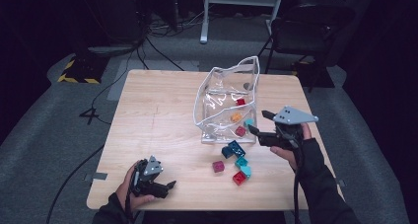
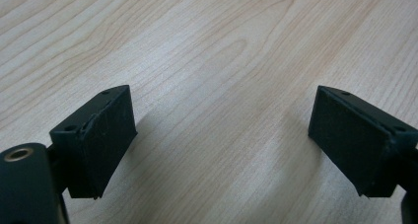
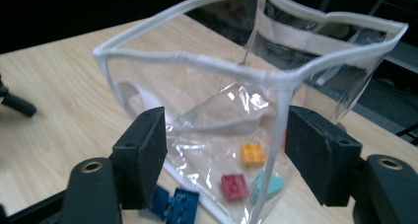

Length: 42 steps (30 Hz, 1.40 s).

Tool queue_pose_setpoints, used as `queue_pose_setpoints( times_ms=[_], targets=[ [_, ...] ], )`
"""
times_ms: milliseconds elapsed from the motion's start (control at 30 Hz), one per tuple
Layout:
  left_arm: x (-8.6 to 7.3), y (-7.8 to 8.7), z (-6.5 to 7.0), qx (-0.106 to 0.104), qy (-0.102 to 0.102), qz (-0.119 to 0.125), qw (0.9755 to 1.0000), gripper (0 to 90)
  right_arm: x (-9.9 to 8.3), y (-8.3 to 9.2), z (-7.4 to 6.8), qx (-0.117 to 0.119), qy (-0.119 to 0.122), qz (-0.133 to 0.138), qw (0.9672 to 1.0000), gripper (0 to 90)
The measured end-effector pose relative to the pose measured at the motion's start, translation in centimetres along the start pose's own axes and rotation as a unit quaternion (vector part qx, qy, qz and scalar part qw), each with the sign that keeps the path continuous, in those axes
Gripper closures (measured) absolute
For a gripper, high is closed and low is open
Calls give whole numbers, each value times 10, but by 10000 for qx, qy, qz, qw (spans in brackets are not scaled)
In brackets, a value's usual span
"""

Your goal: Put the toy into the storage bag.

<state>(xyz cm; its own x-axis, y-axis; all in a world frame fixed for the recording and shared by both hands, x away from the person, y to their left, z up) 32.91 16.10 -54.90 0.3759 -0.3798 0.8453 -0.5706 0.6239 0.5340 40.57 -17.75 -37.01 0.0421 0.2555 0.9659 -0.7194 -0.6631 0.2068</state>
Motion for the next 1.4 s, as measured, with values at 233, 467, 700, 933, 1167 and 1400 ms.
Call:
queue_pose_setpoints(
  times_ms=[233, 467, 700, 933, 1167, 1400],
  targets=[
    [0, 0, 0, 2, 3, 0, 10000, 109, -38, 12, -14, 227, -106, -178, 9995, 320],
    [0, 0, 0, 2, -2, -3, 10000, 109, -75, 22, -25, 443, -133, -450, 9979, 294],
    [0, 0, 0, 2, -1, -3, 10000, 109, -107, 31, -32, 612, -207, -676, 9956, 345],
    [0, 0, 0, 4, 6, 2, 10000, 109, -133, 35, -44, 914, -277, -854, 9918, 388],
    [0, 0, 0, 3, 1, -1, 10000, 109, -143, 31, -54, 1111, -190, -997, 9886, 432],
    [0, 0, 0, 4, 4, 1, 10000, 109, -155, 24, -54, 1094, -164, -1063, 9882, 486]
  ],
)
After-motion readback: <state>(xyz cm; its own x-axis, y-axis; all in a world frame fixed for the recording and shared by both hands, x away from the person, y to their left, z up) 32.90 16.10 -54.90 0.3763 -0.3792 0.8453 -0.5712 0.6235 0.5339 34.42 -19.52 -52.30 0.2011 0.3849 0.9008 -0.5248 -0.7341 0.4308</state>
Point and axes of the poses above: each handheld gripper's, and its own axes: y roughly backward along the jaws, x roughly out of its top, z roughly to its right, the point moved 6 cm from there along -y, roughly forward along the jaws, and after that the axes turned 15 degrees about z, right-handed, at the moved point
